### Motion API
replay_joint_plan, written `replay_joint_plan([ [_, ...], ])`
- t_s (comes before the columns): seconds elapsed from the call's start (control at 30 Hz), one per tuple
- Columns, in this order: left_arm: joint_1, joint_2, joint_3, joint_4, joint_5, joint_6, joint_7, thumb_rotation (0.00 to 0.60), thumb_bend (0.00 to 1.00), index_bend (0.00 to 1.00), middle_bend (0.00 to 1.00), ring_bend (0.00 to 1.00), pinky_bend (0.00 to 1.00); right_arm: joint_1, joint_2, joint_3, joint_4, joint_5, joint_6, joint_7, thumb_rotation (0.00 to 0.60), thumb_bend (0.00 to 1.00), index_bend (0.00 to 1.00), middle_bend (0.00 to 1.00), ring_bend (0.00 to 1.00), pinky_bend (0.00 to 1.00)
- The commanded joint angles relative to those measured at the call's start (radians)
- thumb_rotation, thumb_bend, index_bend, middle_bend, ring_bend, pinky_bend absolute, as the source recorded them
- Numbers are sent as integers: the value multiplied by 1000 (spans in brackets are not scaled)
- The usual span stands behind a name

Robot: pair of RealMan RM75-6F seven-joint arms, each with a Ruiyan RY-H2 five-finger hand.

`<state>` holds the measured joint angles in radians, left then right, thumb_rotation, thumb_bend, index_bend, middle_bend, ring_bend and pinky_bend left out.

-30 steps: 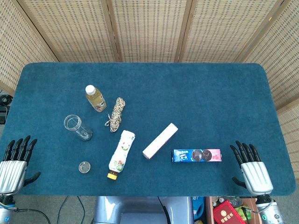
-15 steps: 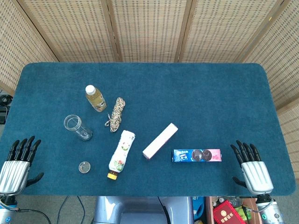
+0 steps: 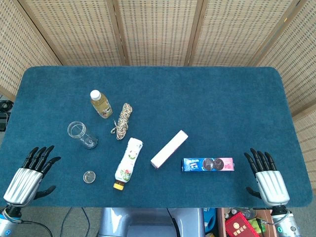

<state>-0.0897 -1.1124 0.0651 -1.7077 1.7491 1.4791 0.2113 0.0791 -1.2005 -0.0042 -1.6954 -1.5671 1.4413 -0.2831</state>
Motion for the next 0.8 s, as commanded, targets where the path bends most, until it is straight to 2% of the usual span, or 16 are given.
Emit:
replay_joint_plan([
  [0.03, -15, -2, 7, 2, -7, -38, 15, 600, 192, 289, 0, 0, 0, 0, 2, 2, 1, 3, -1, 8, 600, 0, 0, 0, 0, 0],
  [0.27, -43, -26, 2, 29, -39, -103, 51, 600, 290, 352, 0, 0, 0, 1, 5, 3, 3, 3, -1, 15, 600, 0, 0, 0, 0, 0],
  [0.8, -111, -132, -22, 109, -116, -236, 108, 600, 366, 424, 0, 0, 0, 1, 11, 6, 5, 9, 0, 33, 600, 0, 0, 0, 0, 0],
])
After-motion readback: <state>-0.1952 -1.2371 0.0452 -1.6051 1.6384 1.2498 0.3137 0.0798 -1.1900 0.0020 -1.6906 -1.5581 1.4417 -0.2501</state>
